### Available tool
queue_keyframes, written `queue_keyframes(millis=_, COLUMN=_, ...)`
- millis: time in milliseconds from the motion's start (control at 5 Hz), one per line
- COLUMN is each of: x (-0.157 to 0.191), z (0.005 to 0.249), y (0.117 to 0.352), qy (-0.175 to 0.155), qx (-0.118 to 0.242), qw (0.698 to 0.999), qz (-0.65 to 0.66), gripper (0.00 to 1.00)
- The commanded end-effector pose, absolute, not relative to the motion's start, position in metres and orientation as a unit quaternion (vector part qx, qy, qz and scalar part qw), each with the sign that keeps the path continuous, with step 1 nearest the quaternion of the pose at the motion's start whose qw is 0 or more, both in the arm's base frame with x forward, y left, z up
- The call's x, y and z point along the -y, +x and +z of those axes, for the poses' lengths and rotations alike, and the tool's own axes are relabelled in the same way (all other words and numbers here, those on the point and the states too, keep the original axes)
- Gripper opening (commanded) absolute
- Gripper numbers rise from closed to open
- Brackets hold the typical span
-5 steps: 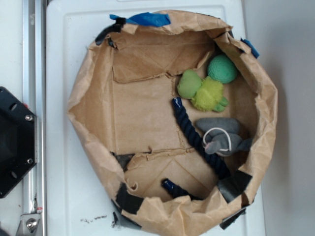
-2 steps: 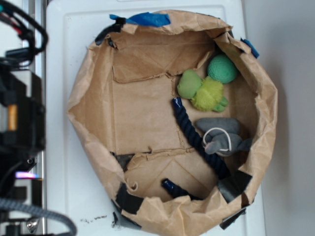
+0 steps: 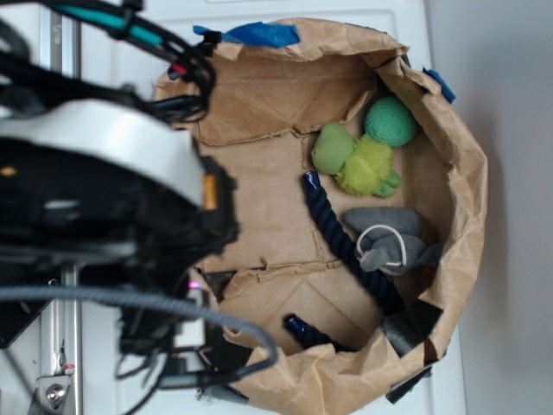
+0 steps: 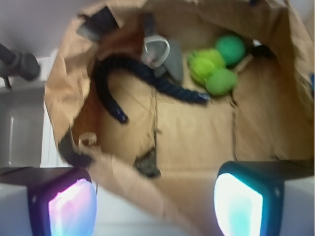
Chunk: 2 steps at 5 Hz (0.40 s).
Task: Grab the gray animal.
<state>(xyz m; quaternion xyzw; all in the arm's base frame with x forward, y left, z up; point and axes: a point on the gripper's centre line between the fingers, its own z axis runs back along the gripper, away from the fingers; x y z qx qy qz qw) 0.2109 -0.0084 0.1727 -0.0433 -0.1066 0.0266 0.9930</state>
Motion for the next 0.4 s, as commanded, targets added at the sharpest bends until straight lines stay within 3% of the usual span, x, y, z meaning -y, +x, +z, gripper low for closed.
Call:
queue_keyframes(millis=0, x=0.000, z=0.185, y=0.251, qy=-0.068, qx=0.147, qw=0.985, qz=0.054, gripper=1.00)
queue_keyframes(millis=200, x=-0.008, z=0.170, y=0.262, qy=-0.063, qx=0.148, qw=0.986, qz=0.052, gripper=1.00)
